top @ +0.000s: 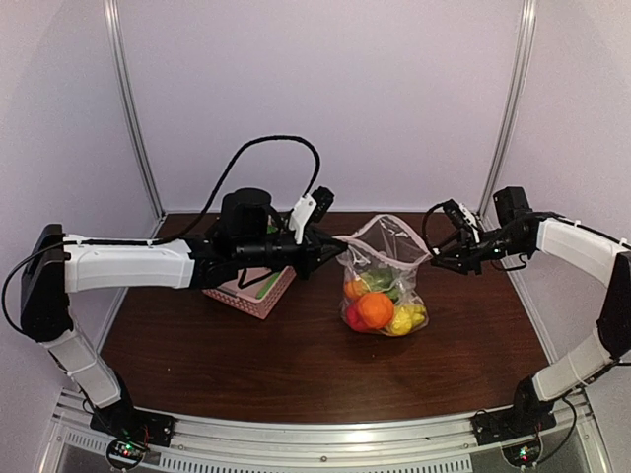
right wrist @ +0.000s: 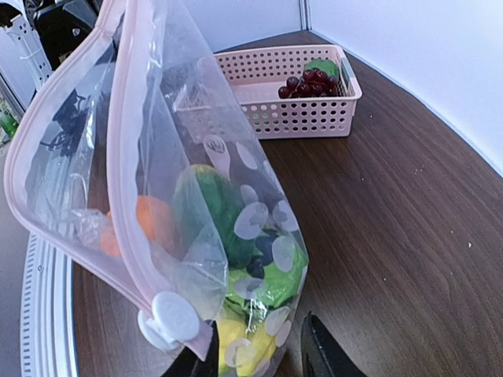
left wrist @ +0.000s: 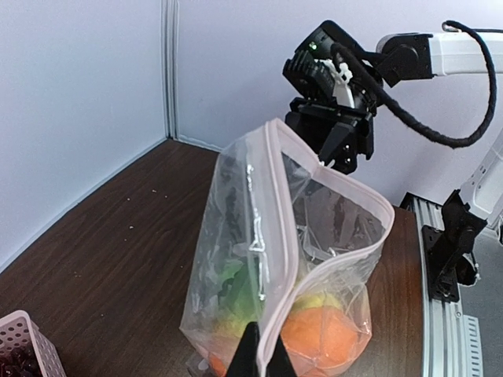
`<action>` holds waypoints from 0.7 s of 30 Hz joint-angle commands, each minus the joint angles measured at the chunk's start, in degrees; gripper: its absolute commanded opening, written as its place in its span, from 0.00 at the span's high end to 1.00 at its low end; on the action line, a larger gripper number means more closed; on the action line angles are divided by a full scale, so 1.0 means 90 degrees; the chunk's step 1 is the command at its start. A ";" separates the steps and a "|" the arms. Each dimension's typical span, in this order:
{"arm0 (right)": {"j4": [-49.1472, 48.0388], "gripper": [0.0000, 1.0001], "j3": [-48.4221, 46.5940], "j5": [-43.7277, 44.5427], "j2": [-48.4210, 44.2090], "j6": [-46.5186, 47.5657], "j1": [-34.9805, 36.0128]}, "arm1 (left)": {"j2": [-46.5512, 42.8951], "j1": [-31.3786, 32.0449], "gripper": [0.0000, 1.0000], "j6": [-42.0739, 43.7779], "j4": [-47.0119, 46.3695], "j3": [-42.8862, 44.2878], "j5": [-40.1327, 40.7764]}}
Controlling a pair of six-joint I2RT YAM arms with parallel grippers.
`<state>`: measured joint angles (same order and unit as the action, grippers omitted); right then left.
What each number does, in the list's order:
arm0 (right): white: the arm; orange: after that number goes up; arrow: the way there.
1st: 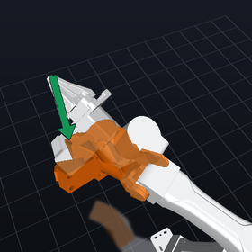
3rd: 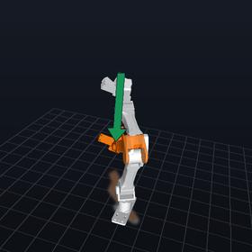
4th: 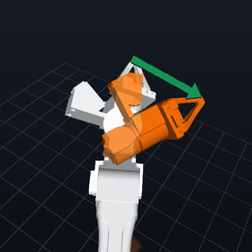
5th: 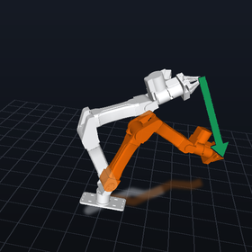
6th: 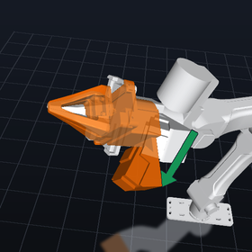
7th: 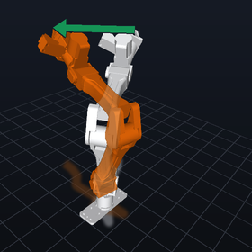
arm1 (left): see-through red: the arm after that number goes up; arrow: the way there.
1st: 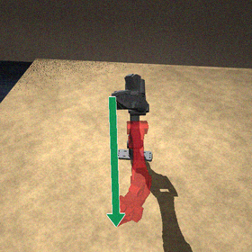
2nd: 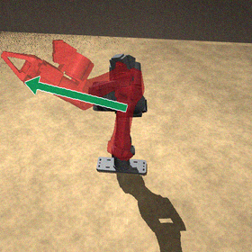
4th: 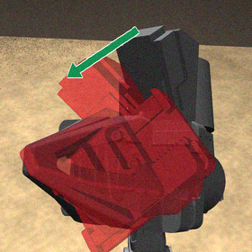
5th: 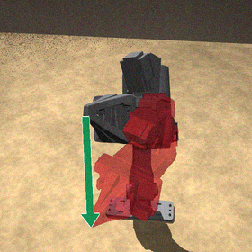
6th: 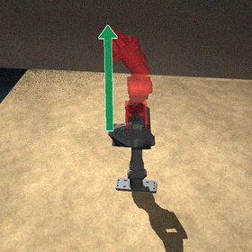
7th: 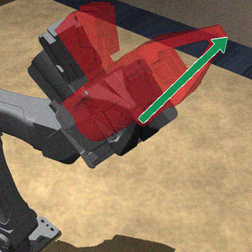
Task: Place the food in the zip-top bag and seal the zipper
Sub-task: Pass from the left arm to the right
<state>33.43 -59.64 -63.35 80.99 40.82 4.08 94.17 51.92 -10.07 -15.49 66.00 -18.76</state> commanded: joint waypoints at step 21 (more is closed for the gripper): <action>-0.0977 0.69 0.0136 -0.0361 0.0104 -0.0754 0.0787 | 0.0002 -0.0756 1.00 -0.1615 -0.1779 -0.0781 -0.0667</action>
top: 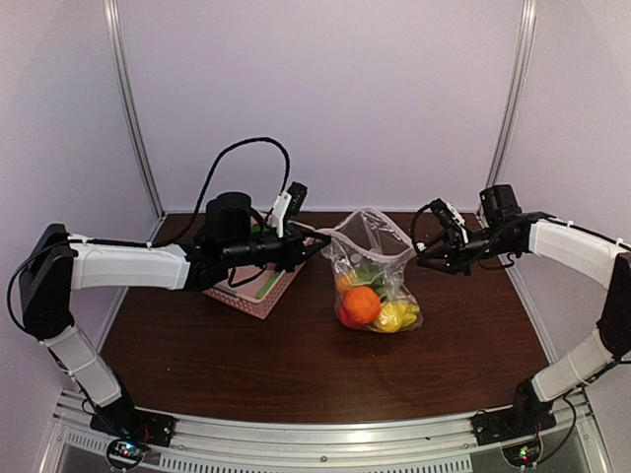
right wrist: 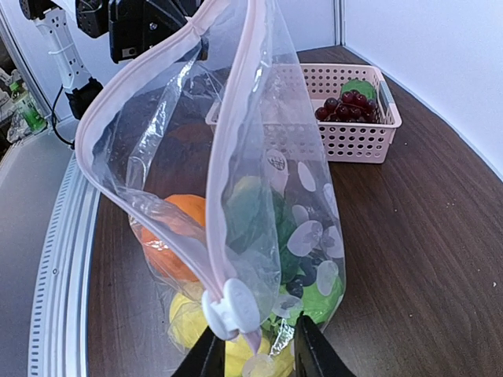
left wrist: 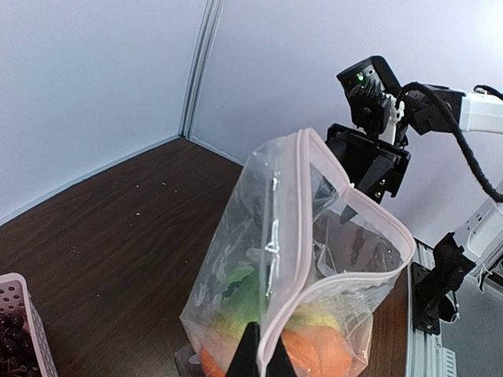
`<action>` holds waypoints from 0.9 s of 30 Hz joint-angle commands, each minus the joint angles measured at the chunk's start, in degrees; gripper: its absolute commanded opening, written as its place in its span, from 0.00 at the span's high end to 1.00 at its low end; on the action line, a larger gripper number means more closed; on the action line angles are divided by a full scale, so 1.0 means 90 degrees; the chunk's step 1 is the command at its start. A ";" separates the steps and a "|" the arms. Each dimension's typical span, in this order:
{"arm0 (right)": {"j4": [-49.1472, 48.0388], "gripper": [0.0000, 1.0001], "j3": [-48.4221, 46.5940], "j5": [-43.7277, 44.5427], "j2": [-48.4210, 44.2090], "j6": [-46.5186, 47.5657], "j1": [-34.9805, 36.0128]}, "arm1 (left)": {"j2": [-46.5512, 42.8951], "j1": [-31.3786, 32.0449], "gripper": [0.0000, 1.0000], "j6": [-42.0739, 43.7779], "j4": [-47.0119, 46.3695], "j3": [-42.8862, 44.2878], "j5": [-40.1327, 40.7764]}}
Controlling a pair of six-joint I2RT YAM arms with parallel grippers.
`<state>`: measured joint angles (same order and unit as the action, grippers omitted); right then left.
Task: Place the food in the zip-top bag and seal the zipper
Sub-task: Pass from the left arm to the right
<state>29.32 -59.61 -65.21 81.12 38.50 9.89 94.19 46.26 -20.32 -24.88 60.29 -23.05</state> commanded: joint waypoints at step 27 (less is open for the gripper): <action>0.2224 1.00 -0.1775 0.1412 -0.1095 0.0605 0.0295 | -0.0621 -0.0433 1.00 0.0844 0.1728 0.0351 -0.0225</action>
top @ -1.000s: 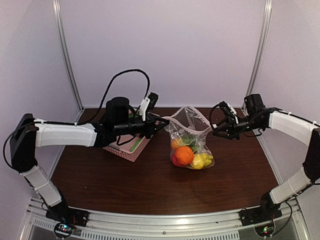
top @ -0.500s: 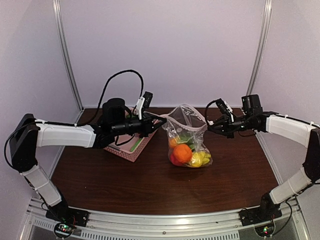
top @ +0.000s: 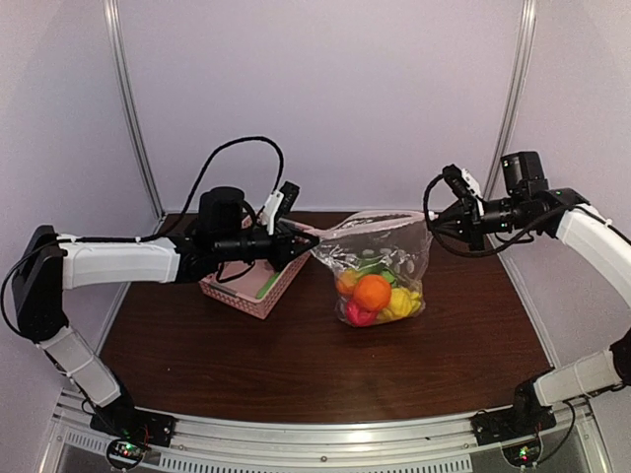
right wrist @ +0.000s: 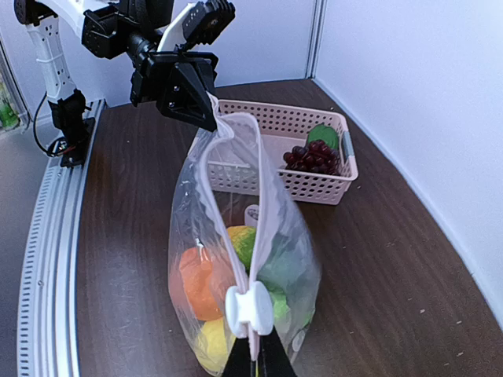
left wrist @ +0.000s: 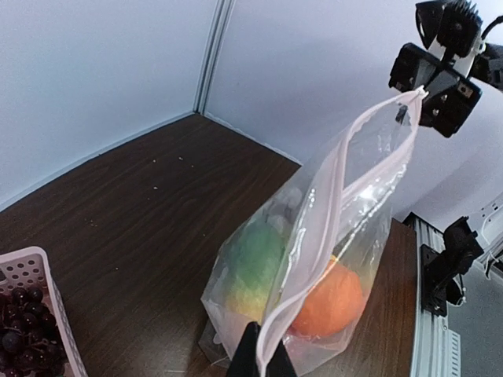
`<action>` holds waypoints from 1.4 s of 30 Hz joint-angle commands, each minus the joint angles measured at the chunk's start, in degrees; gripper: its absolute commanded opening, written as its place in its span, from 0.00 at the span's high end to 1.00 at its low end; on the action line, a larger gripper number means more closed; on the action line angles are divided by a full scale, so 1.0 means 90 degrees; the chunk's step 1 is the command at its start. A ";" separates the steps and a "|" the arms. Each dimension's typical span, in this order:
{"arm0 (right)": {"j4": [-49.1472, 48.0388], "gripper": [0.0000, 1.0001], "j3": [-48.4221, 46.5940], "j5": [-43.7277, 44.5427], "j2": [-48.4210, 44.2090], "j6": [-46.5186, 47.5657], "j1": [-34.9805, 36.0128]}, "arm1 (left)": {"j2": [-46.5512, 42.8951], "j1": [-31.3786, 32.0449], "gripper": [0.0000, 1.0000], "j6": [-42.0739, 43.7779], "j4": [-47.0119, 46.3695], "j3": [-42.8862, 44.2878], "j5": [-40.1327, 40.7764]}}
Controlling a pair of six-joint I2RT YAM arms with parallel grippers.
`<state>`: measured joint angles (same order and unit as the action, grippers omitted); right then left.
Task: Place the food in the zip-top bag and seal the zipper
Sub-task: Pass from the left arm to the right, then zip the zipper of the food storage bag.
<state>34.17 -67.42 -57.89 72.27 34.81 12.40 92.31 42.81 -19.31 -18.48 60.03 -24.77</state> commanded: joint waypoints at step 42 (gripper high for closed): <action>0.3079 1.00 -0.2068 0.1484 0.0325 0.0042 0.1635 | 0.1706 0.1711 0.37 0.1871 0.2543 0.4255 -0.0655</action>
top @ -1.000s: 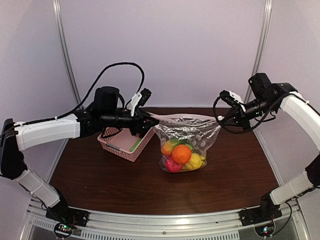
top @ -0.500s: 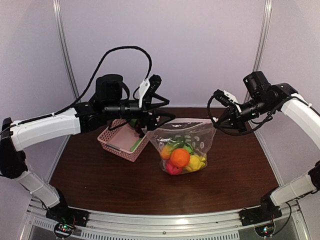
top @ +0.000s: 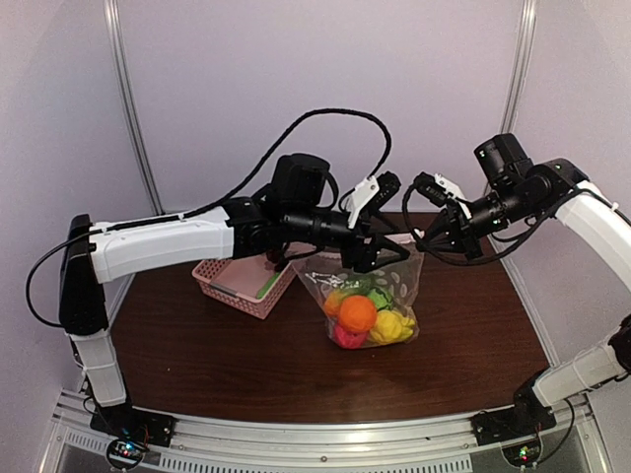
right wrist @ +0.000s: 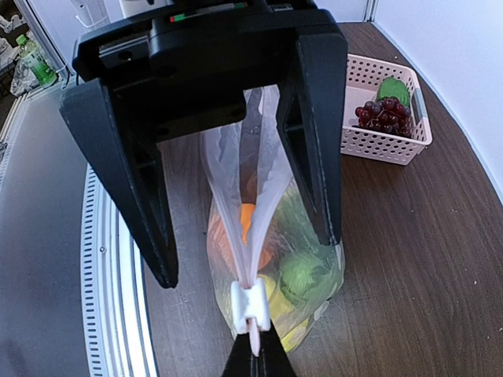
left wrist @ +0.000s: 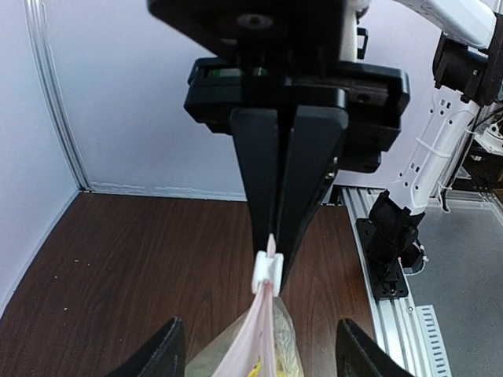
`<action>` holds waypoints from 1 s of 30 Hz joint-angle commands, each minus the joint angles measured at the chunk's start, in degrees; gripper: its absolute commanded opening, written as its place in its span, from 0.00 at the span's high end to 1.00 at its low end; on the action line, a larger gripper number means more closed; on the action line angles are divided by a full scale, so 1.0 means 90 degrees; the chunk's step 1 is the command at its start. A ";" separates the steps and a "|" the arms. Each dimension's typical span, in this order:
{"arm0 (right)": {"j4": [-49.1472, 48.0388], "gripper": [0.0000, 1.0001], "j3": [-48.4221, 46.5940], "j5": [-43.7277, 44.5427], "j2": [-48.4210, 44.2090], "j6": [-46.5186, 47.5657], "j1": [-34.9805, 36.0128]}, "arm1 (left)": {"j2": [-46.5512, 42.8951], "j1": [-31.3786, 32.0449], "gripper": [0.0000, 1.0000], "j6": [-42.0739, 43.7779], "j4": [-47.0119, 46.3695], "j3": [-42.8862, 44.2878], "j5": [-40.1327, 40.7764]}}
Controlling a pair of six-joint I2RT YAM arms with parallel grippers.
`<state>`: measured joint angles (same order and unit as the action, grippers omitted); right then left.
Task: Place the food in the zip-top bag and seal the zipper
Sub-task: Zip the zipper of the food storage bag.
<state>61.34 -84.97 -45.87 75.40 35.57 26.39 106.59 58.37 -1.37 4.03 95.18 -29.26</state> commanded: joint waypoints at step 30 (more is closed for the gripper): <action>-0.0300 1.00 0.0315 0.0262 -0.0226 -0.0134 0.0121 | 0.0706 -0.0015 0.79 -0.0128 0.0470 0.1178 -0.0782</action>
<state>59.81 -82.85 -44.51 74.96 35.11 27.14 112.66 58.43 -1.87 9.17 104.57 -35.00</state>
